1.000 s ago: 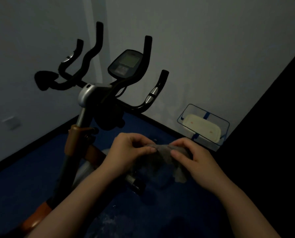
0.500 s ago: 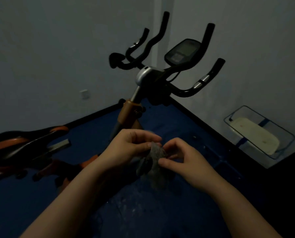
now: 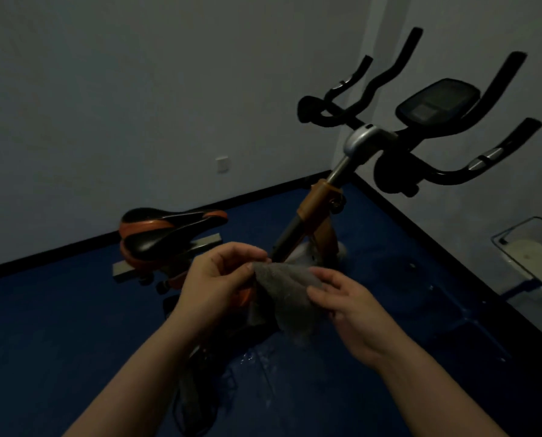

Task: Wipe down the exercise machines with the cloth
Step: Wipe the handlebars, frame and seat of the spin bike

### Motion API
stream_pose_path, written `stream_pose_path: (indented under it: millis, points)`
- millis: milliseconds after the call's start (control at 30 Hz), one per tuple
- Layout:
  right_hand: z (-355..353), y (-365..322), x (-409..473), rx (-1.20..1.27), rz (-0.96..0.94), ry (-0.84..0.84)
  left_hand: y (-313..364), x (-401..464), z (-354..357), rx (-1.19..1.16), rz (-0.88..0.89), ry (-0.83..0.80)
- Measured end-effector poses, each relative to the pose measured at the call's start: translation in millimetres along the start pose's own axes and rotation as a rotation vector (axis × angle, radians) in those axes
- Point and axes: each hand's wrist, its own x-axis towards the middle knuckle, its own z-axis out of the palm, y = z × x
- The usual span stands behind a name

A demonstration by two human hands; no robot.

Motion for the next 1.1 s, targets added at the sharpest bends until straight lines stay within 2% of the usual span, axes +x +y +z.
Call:
stream_pose_path:
  millis: [67, 100, 167, 233, 300, 367, 533, 667, 800, 967, 1100]
  points:
    - [13.0, 3.1, 1.5, 0.026, -0.106, 0.096, -0.2, -6.2, -25.2, 0.053, 0.061, 0.041]
    - [18.7, 6.5, 2.2, -0.074, -0.18, 0.142, -0.7, -9.3, -34.2, 0.07, 0.078, 0.042]
    - [32.8, 15.2, 1.1, -0.449, -0.307, 0.174, -2.8, -14.7, -48.0, 0.115, 0.098, 0.013]
    - [49.1, 28.0, -0.2, -0.779, -0.344, 0.071, -4.4, -18.0, -59.7, 0.143, 0.117, -0.036]
    - [65.1, 40.4, 1.5, -0.975, -0.331, 0.053, -3.8, -19.4, -72.0, 0.142, 0.125, -0.082]
    - [77.6, 46.0, 3.3, -1.071, -0.365, 0.12, -3.2, -20.6, -84.4, 0.138, 0.123, -0.112]
    - [102.2, 49.1, 7.5, -0.812, -0.299, 0.019, -16.1, -16.1, -118.0, 0.148, 0.054, -0.098]
    - [112.4, 56.1, 25.0, -0.841, -0.28, 0.125, -44.1, -2.9, -148.3, 0.373, 0.007, -0.019]
    - [116.4, 59.5, 54.6, -0.79, -0.254, 0.183, -69.5, 8.6, -170.7, 0.476, -0.094, 0.032]
    - [121.6, 58.5, 104.0, -0.773, -0.234, 0.097, -74.7, 33.8, -185.1, 0.576, -0.102, 0.124]
    - [131.6, 53.5, 145.1, -0.752, -0.226, 0.006, -62.0, 57.7, -196.9, 0.645, -0.09, 0.137]
